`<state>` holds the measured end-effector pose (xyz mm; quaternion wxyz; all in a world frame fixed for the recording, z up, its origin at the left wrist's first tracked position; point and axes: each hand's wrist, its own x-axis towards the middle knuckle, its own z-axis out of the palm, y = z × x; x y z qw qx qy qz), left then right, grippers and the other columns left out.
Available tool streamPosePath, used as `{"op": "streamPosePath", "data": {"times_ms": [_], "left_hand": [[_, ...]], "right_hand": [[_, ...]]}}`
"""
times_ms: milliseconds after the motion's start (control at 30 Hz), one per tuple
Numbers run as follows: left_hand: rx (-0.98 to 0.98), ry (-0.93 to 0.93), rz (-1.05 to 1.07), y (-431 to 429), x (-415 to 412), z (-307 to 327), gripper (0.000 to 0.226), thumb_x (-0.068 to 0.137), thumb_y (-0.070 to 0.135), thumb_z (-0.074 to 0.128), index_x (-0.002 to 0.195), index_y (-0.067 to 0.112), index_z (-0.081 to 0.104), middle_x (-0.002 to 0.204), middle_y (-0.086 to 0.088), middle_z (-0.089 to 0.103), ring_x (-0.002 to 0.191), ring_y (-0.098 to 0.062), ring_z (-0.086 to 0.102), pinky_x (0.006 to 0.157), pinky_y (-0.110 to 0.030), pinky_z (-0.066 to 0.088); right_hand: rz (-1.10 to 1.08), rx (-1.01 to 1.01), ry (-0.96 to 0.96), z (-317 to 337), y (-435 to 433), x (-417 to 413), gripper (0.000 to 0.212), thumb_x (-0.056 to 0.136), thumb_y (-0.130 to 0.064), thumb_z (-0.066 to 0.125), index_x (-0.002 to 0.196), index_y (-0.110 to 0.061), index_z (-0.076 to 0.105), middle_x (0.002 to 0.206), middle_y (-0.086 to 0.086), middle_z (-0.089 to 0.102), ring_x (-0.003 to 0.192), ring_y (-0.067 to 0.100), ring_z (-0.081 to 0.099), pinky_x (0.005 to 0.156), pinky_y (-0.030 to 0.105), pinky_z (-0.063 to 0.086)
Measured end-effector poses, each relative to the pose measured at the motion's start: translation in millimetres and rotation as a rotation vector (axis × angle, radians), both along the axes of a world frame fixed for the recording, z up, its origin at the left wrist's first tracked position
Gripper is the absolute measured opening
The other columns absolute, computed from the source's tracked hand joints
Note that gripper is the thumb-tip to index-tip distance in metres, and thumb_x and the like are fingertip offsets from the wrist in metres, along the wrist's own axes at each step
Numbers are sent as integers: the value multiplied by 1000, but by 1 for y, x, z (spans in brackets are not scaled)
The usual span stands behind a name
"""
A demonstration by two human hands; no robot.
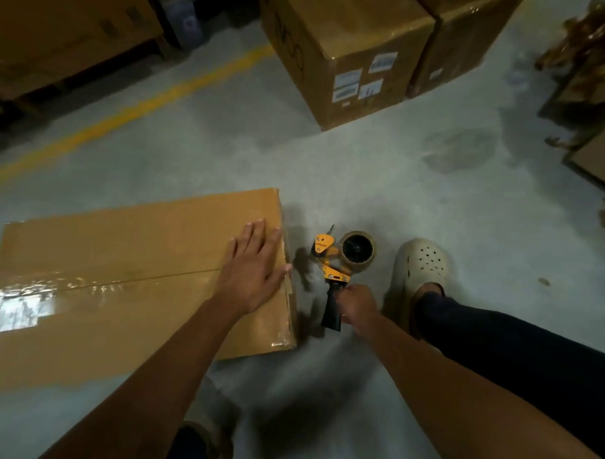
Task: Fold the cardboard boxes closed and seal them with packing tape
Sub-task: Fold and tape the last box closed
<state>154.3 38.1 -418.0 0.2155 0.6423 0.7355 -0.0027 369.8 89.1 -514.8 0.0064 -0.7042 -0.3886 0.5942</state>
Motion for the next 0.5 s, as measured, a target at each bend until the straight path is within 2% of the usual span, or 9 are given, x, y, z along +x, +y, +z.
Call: {"op": "streamPosePath", "data": {"times_ms": [67, 133, 200, 233, 333, 367, 433, 500], "left_hand": [[47, 108, 19, -1, 3, -20, 79, 92, 72, 17, 159, 31, 11, 167, -8, -5, 153, -28, -7, 121, -56, 7], [82, 171, 53, 1, 9, -33, 74, 94, 68, 23, 158, 33, 14, 167, -9, 0, 153, -30, -3, 119, -58, 8], [141, 187, 65, 3, 11, -35, 71, 94, 63, 28, 158, 35, 15, 167, -9, 1, 153, -30, -2, 119, -60, 9], [161, 189, 70, 4, 10, -37, 70, 95, 61, 29, 158, 35, 15, 167, -9, 1, 153, -30, -3, 120, -60, 8], [148, 195, 77, 4, 9, -36, 69, 95, 60, 27, 158, 36, 11, 167, -7, -3, 153, -28, -7, 121, -58, 5], [153, 203, 81, 5, 9, -37, 69, 95, 59, 27, 158, 36, 10, 167, -7, -4, 153, -28, -7, 121, -58, 5], [161, 208, 102, 12, 10, -35, 68, 96, 58, 28, 158, 35, 11, 167, -8, -2, 153, -29, -6, 120, -58, 5], [174, 201, 136, 27, 8, -37, 68, 96, 57, 29, 158, 35, 11, 167, -8, -3, 153, -29, -6, 119, -60, 4]], "right_hand": [[44, 23, -105, -20, 6, -3, 22, 90, -21, 63, 101, -2, 66, 101, 15, 67, 97, 33, 65, 84, 39, 55], [119, 41, -168, -34, 9, -8, 28, 92, -23, 62, 106, 0, 65, 101, 16, 64, 102, 34, 64, 76, 32, 47], [129, 57, -203, -50, 11, -14, 32, 91, -24, 62, 112, 0, 61, 106, 17, 62, 105, 35, 61, 83, 35, 49], [92, 47, -213, -57, 11, -16, 35, 88, -24, 65, 114, -1, 59, 109, 17, 61, 104, 34, 60, 84, 37, 50], [-176, -88, -128, -68, 17, -26, 48, 79, -18, 75, 119, -1, 56, 105, 15, 63, 91, 29, 61, 68, 32, 46], [-262, -170, -43, -71, 21, -28, 45, 77, -14, 76, 116, -1, 59, 100, 15, 64, 87, 29, 62, 65, 32, 47], [-365, -333, 114, -66, 28, -31, 26, 78, -8, 72, 101, -2, 62, 85, 13, 62, 75, 28, 62, 62, 33, 48], [-395, -376, 168, -55, 37, -29, 11, 80, -8, 66, 88, -6, 59, 75, 11, 58, 66, 25, 57, 59, 32, 46]]}}
